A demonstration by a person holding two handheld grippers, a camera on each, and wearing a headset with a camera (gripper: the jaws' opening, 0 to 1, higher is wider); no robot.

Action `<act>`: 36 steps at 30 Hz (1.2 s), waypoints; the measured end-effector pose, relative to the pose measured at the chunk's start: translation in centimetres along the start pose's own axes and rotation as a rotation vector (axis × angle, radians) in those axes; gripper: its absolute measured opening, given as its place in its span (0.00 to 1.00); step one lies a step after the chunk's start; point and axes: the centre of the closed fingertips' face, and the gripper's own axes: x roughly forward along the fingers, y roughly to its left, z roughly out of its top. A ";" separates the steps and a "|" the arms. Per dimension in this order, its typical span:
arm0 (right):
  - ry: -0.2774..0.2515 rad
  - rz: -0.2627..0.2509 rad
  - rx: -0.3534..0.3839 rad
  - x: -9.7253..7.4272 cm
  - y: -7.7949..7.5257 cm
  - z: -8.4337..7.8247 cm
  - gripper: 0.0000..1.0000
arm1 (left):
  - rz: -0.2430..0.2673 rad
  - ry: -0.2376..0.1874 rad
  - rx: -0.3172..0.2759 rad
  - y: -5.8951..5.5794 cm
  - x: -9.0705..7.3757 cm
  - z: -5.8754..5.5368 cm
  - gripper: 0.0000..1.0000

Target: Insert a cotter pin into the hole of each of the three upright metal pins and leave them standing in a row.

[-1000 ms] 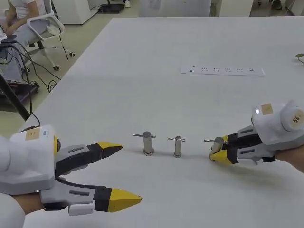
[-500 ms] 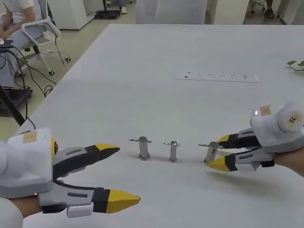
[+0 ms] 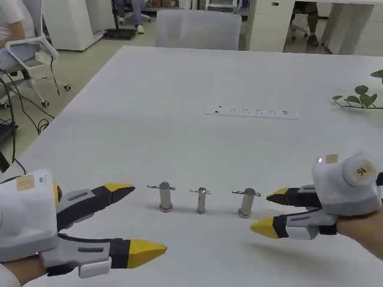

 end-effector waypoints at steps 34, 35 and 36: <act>-0.087 -0.157 0.052 -7.1 6.8 0.6 0.84 | 0.204 0.043 -0.075 -0.3 -4.5 -0.6 0.89; -0.094 -0.158 0.055 -7.2 7.0 0.7 0.84 | 0.205 0.042 -0.077 -0.4 -4.6 -0.7 0.89; -0.106 -0.156 0.059 -7.4 7.3 0.9 0.84 | 0.210 0.035 -0.082 -0.4 -4.7 -0.7 0.89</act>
